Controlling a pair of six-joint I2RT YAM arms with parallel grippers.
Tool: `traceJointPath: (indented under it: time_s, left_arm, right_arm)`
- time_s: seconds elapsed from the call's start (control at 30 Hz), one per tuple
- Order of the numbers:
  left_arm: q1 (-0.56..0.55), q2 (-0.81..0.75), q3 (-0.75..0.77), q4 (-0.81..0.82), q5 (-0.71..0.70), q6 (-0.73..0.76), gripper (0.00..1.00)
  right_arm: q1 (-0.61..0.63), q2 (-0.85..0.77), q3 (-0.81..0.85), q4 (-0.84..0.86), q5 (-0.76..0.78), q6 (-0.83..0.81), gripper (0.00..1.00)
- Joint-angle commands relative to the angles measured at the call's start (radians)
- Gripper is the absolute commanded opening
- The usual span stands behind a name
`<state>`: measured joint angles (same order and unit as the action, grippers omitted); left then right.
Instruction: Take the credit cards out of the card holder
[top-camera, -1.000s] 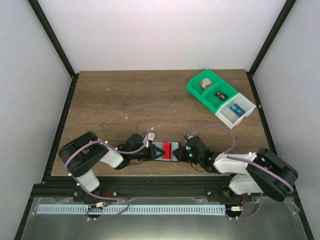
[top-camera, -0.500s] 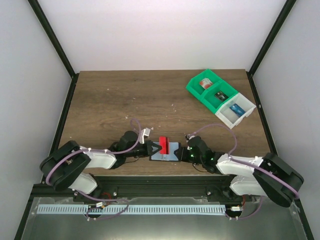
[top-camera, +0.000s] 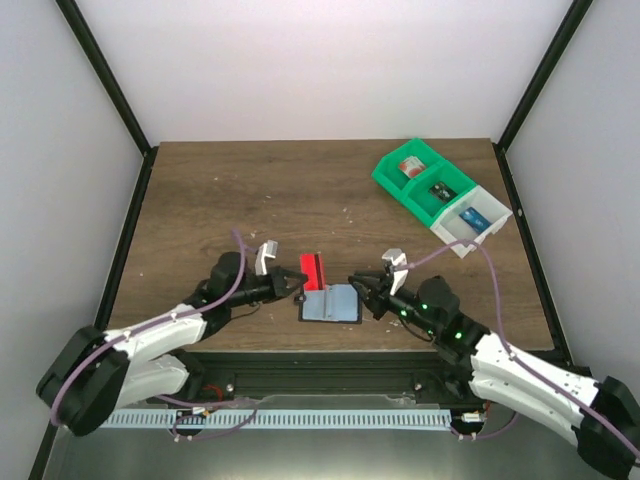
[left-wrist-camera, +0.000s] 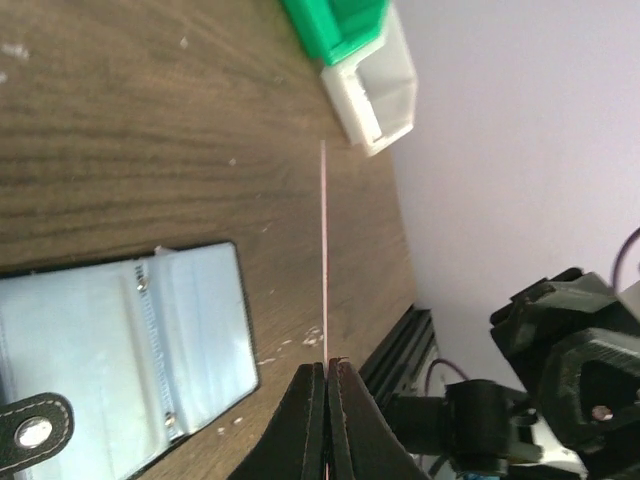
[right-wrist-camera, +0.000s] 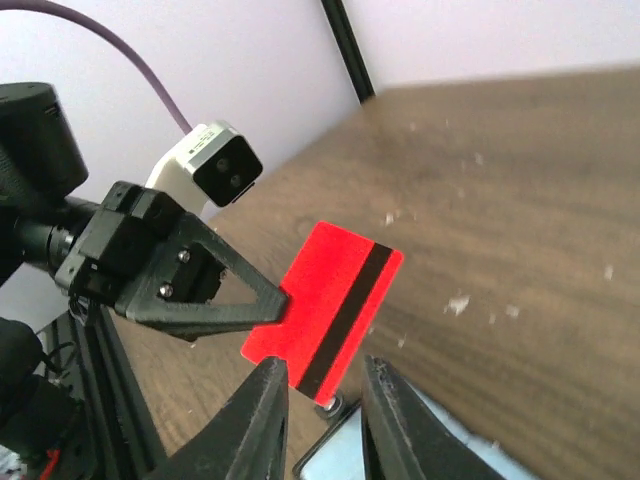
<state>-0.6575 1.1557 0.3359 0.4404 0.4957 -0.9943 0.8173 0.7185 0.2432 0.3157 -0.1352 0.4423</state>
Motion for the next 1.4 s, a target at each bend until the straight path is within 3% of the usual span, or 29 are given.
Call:
traceJointPath:
  time_s: [0.0, 0.2, 0.4, 0.6, 0.87, 1.03, 1.37]
  left_arm:
    - [0.055, -0.117, -0.008, -0.076, 0.092, -0.020, 0.00]
    - [0.080, -0.198, -0.014, -0.099, 0.174, -0.084, 0.00]
    - [0.081, -0.200, -0.014, -0.092, 0.260, -0.169, 0.00]
    - [0.081, -0.186, -0.021, -0.099, 0.323, -0.202, 0.00]
    - [0.081, -0.199, -0.064, -0.060, 0.365, -0.255, 0.00]
    - [0.081, -0.194, -0.070, -0.040, 0.365, -0.275, 0.00]
    - [0.082, -0.205, -0.106, 0.045, 0.332, -0.372, 0.00]
  right_arm:
    - [0.011, -0.084, -0.024, 0.075, 0.000, -0.292, 0.25]
    - [0.025, -0.046, 0.034, 0.053, -0.010, -0.484, 0.31]
    - [0.109, 0.061, 0.059, 0.186, -0.015, -0.675, 0.33]
    - [0.289, 0.175, 0.056, 0.262, 0.194, -0.996, 0.36]
    - [0.338, 0.206, 0.042, 0.302, 0.183, -1.201, 0.43]
    - [0.365, 0.214, 0.052, 0.235, 0.162, -1.295, 0.49]
    - [0.398, 0.221, 0.048, 0.171, 0.151, -1.335, 0.49]
